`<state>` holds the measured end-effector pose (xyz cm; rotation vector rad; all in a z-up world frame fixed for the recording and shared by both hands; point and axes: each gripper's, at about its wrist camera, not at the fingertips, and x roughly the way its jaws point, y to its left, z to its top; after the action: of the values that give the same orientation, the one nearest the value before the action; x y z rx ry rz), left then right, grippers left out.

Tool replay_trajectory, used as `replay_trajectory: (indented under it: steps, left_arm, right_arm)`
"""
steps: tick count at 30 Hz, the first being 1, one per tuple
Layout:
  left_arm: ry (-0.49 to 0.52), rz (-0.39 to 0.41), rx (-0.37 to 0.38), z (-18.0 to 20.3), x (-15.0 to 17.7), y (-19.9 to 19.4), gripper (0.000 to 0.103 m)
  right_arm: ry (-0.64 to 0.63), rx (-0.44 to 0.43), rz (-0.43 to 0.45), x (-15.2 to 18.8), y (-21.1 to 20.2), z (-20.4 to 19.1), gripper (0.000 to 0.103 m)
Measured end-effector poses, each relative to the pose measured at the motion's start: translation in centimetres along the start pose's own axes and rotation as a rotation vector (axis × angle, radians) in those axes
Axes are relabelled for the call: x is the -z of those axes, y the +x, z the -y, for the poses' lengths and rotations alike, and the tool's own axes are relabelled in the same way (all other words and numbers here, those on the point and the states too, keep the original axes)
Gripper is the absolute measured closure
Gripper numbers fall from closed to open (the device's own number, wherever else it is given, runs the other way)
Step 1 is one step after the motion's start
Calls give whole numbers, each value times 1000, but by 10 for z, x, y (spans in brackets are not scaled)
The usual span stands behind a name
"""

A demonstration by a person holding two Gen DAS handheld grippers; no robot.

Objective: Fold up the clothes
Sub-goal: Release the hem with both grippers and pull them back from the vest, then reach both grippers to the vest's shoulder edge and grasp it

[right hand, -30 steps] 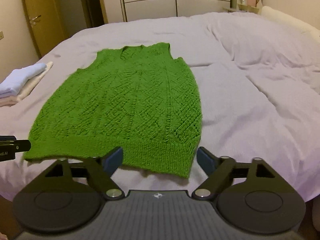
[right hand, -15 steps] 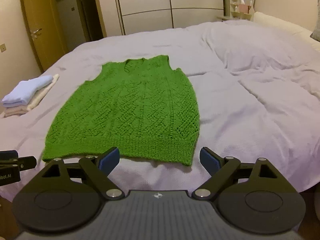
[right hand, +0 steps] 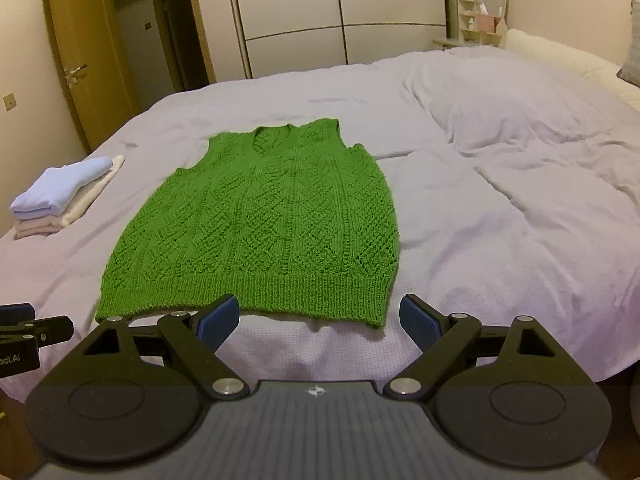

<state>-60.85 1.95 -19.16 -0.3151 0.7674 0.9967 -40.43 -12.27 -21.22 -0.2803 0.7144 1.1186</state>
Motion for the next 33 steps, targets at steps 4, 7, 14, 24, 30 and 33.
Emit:
replay_trajectory:
  steps: [4, 7, 14, 24, 30, 33]
  left_arm:
    - [-5, -3, 10, 0, -2, 4, 46]
    - [-8, -11, 11, -1, -4, 9, 46]
    - [-12, -39, 7, -3, -7, 23, 46]
    - [-25, -74, 7, -10, -10, 41, 45]
    - [-44, -100, 25, -20, -12, 60, 44]
    - [-47, -112, 46, -26, -16, 74, 44]
  right_arm:
    - [-11, 6, -15, -2, 5, -2, 14]
    - [-21, 14, -30, -4, 11, -5, 14]
    - [-38, 4, -47, -9, 21, -11, 14]
    - [-44, 1, -77, -13, 39, -12, 14]
    - [-51, 6, -111, -13, 55, -10, 14]
    - [-44, 13, -124, -15, 65, -3, 14]
